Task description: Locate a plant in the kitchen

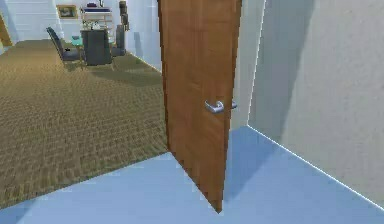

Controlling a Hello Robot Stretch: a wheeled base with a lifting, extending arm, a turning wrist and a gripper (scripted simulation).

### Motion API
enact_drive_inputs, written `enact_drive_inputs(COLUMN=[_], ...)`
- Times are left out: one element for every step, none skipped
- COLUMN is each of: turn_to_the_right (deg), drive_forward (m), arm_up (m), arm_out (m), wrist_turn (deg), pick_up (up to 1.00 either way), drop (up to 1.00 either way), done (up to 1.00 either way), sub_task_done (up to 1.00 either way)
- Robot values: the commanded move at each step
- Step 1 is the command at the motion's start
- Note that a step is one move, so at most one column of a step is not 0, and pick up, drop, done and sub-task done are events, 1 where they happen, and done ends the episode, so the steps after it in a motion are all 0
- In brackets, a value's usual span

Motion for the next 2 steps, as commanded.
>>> enact_drive_inputs(turn_to_the_right=[-39.0,0.0], drive_forward=[0.0,1.0], arm_up=[0.0,0.0], arm_out=[0.0,0.0], wrist_turn=[0.0,0.0], pick_up=[0.0,0.0], drop=[0.0,0.0], done=[0.0,0.0], sub_task_done=[0.0,0.0])
